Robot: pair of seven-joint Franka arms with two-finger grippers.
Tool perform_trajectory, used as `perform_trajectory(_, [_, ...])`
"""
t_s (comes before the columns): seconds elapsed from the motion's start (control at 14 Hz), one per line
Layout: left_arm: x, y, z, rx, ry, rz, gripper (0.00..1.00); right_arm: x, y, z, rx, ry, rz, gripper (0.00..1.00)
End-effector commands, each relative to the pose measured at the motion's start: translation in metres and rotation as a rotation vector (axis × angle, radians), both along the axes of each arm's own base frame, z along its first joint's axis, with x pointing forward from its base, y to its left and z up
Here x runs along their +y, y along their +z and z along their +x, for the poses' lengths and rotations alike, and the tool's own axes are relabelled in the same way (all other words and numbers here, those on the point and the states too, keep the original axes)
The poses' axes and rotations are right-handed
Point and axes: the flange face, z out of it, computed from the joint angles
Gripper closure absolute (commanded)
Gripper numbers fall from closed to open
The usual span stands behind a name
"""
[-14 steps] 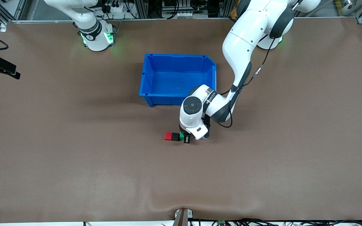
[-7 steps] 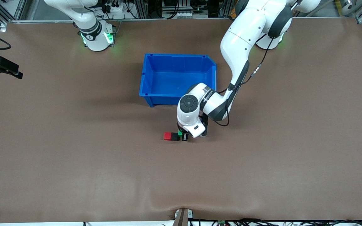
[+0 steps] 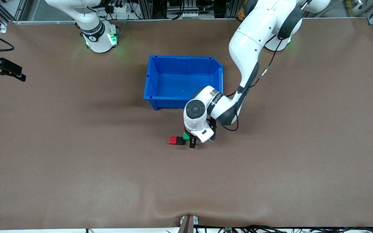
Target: Attach green and red cubes to black cube
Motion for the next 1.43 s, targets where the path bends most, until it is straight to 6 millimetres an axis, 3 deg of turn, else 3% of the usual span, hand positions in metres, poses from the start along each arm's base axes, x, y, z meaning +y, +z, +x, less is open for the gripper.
perform_trajectory(0.0, [0.025, 0.059, 0.015, 0.024, -0.035, -0.003, 0.00, 0.002, 0.001, -0.002, 0.004, -0.013, -0.008, 0.00])
perform_trajectory(0.57, [0.126, 0.170, 0.061, 0.033, -0.228, 0.010, 0.00, -0.004, 0.009, -0.002, -0.016, -0.024, -0.009, 0.00])
perform_trajectory(0.71, [0.162, 0.203, 0.072, 0.002, -0.299, 0.012, 0.00, -0.005, 0.012, -0.002, -0.019, -0.016, -0.009, 0.00])
perform_trajectory(0.93, [0.216, 0.246, 0.076, 0.036, -0.493, 0.018, 0.00, 0.000, 0.007, 0.001, -0.010, -0.004, -0.009, 0.00])
perform_trajectory(1.14, [0.259, 0.283, 0.069, 0.090, -0.562, 0.014, 0.00, 0.001, 0.010, 0.002, -0.017, -0.001, -0.017, 0.00])
perform_trajectory(1.21, [0.279, 0.293, 0.068, 0.106, -0.598, 0.006, 0.00, 0.002, 0.010, 0.002, -0.017, 0.000, -0.015, 0.00])
perform_trajectory(1.36, [0.301, 0.307, 0.063, 0.143, -0.643, 0.001, 0.00, 0.003, 0.010, 0.002, -0.018, -0.005, -0.013, 0.00])
